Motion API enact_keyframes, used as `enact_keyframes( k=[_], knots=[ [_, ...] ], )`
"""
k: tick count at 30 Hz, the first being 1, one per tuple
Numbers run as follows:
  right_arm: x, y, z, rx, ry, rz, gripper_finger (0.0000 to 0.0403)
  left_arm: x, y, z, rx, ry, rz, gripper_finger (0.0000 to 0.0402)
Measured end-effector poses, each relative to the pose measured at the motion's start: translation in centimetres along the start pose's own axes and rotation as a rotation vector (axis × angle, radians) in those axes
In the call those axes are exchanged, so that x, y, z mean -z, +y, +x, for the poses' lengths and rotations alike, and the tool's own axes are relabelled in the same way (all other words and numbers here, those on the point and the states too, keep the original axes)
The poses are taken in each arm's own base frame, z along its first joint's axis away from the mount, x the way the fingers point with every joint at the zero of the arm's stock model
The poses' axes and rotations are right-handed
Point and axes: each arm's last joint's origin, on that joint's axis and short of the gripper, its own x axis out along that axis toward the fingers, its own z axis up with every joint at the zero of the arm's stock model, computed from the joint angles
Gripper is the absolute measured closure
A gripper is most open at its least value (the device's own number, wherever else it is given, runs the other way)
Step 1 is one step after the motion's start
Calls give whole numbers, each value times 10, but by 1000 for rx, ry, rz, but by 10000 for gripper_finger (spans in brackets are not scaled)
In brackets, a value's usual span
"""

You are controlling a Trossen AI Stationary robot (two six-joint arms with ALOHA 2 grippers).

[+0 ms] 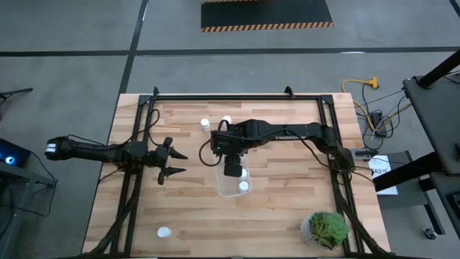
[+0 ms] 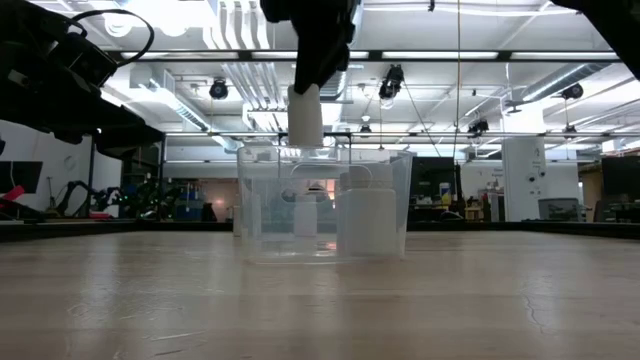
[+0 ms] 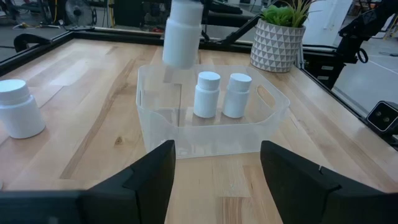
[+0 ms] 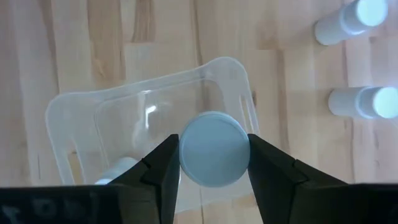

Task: Pick and place pill bottles into a basket
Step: Put the white pill bottle into the transparent bin

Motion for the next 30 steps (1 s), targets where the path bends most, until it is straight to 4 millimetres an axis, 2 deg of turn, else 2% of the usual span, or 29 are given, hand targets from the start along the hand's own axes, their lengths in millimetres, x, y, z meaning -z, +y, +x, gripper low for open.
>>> enact_keyframes(
  k=[6,14,21,30],
  knots=[
    [6,0,-1,-45,-56,10,259,0,0,0,0,0,0,182],
    [36,-13,-13,-100,-154,56,259,0,0,0,0,0,0,182],
    [54,-21,-7,-105,-158,94,259,0,0,0,0,0,0,182],
    [54,-23,11,-70,-116,84,259,0,0,0,0,-4,0,182]
  ],
)
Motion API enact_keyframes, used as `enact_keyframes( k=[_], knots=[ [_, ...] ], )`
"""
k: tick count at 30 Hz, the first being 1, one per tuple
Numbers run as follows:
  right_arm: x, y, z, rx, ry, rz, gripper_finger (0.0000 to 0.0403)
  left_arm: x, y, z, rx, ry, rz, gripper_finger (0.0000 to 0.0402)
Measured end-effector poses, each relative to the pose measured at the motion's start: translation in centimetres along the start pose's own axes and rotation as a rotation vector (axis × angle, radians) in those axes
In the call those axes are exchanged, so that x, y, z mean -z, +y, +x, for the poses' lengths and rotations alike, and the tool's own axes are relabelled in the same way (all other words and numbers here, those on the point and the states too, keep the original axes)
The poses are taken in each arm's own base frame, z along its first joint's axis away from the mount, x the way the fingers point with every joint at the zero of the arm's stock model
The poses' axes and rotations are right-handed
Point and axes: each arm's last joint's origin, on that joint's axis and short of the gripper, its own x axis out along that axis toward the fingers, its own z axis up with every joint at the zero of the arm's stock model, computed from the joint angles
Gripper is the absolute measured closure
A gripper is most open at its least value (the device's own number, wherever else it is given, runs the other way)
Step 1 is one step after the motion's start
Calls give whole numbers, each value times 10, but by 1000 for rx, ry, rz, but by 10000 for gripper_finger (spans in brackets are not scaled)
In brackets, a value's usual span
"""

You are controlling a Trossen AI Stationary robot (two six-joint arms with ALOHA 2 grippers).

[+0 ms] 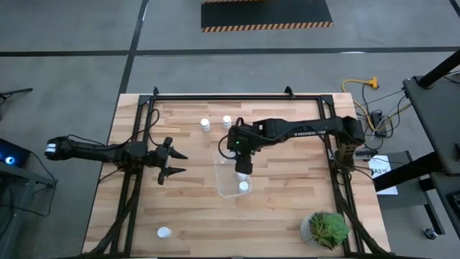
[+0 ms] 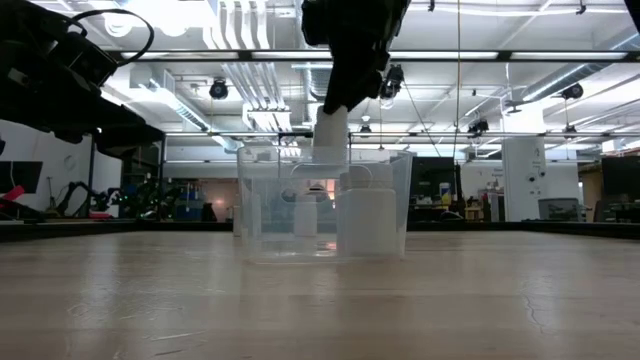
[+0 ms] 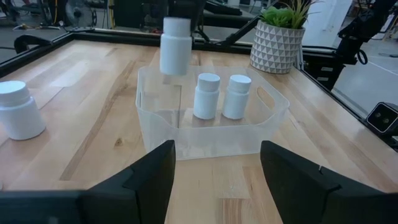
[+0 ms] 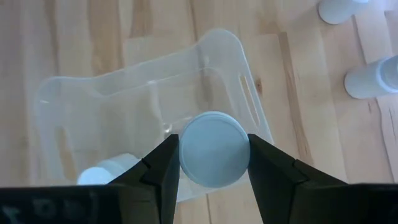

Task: Pick and place pill bottles into a basket
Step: Put the white pill bottle into the transparent bin

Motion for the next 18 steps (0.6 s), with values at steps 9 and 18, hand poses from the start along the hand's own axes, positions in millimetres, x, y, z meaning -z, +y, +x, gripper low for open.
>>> enact_keyframes(
  k=[9,18],
  knots=[
    [8,-5,17,35,33,-7,259,-1,0,0,1,-5,0,182],
    [9,-5,39,37,75,-42,259,-1,0,0,1,-9,0,182]
  ],
)
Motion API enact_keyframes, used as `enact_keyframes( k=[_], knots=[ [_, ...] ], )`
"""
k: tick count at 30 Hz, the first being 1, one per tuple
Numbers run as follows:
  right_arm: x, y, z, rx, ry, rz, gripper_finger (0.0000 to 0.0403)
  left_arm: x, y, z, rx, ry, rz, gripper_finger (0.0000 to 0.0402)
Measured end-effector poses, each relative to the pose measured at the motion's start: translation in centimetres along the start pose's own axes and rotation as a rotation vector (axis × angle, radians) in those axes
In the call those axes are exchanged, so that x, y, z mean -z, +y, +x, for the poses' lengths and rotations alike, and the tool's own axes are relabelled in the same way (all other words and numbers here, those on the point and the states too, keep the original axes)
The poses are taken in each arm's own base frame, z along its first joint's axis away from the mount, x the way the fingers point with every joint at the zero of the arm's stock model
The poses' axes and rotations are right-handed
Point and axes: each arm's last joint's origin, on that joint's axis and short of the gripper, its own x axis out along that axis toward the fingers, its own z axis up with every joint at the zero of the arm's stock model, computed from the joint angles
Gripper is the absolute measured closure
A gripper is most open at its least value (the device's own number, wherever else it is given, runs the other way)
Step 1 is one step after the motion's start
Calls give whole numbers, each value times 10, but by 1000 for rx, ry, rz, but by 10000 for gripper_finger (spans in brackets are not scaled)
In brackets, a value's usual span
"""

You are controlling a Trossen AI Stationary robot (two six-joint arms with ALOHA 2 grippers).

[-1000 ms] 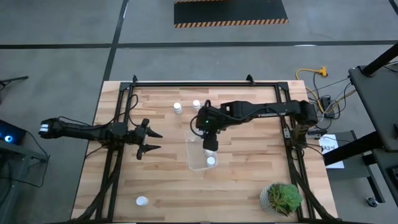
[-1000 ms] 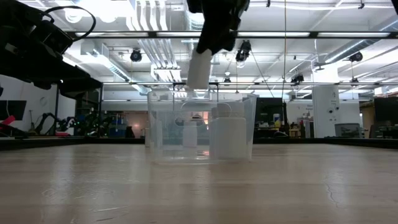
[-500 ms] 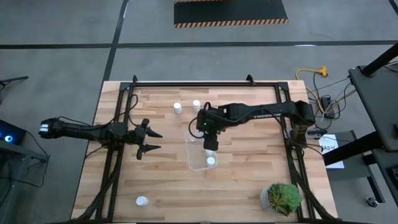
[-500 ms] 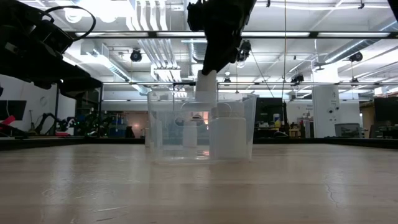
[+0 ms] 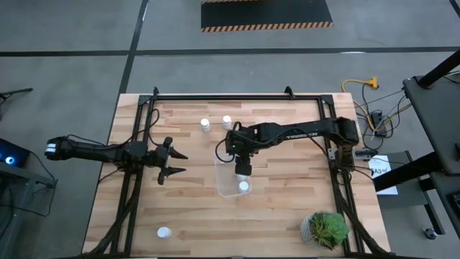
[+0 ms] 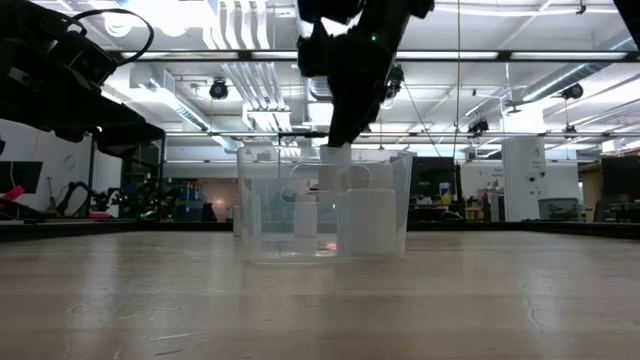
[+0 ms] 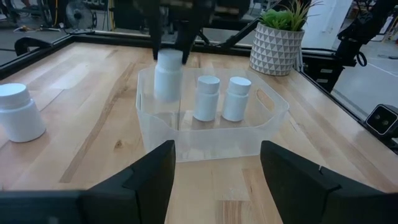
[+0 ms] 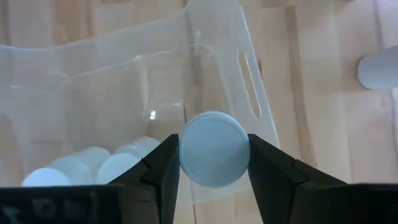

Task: Pick and place pill bottles into a basket
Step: Put the white pill bottle into the transparent bin

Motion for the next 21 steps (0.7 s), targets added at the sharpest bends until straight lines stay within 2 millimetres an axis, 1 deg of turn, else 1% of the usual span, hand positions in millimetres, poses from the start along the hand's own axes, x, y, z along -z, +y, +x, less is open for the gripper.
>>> enact_keyframes(
  k=[3,6,21],
  knots=[
    [0,1,11,-6,17,0,259,0,0,0,0,-1,0,182],
    [0,2,16,-12,25,0,259,0,0,0,0,-1,0,182],
    [-1,1,19,-10,24,-46,259,0,0,0,0,-1,0,182]
  ],
)
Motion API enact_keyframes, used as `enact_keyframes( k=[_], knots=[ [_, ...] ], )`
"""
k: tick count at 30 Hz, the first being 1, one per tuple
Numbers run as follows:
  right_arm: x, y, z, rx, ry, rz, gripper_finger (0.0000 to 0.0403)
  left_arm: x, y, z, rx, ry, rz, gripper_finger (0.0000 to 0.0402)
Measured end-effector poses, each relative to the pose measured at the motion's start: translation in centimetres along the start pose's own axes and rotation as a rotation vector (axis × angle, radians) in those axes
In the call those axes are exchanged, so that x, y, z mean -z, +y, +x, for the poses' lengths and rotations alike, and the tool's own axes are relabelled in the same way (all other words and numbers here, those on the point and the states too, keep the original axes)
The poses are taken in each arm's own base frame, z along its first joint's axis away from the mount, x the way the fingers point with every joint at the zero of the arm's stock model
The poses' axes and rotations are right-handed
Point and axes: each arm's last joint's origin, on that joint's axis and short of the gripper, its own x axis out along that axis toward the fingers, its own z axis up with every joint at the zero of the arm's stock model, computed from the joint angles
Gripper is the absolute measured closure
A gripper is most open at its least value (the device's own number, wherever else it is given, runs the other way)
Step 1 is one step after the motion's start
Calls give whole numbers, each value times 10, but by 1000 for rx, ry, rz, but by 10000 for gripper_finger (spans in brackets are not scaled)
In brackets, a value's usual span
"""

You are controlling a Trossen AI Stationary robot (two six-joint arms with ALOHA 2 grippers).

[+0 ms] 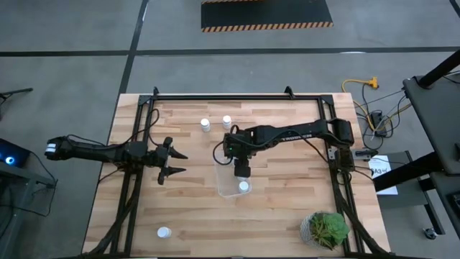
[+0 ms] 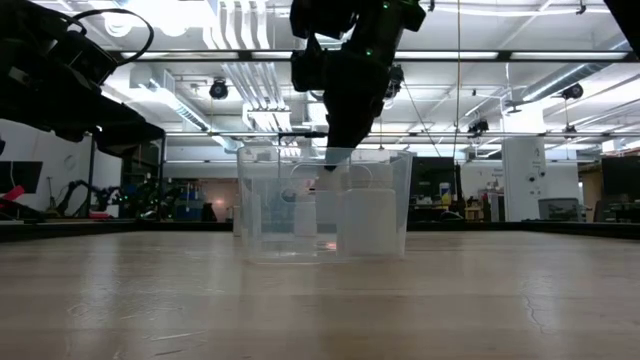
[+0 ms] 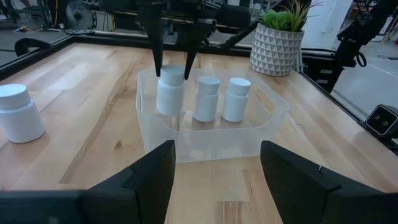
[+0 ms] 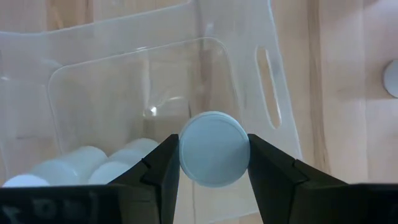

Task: Pick and place pill bottles into a basket
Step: Put the white pill bottle into the transparent bin

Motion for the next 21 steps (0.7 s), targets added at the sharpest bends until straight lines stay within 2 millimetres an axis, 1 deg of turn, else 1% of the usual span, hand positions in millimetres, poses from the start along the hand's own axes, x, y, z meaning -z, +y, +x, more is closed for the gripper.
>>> enact_keyframes(
  k=[7,17,21],
  knots=[
    [0,-3,0,15,-1,6,256,0,0,0,0,0,0,182],
    [5,-3,1,17,51,4,252,0,0,0,0,0,0,182],
    [5,-3,1,16,51,4,245,0,0,0,-1,0,0,182]
  ],
)
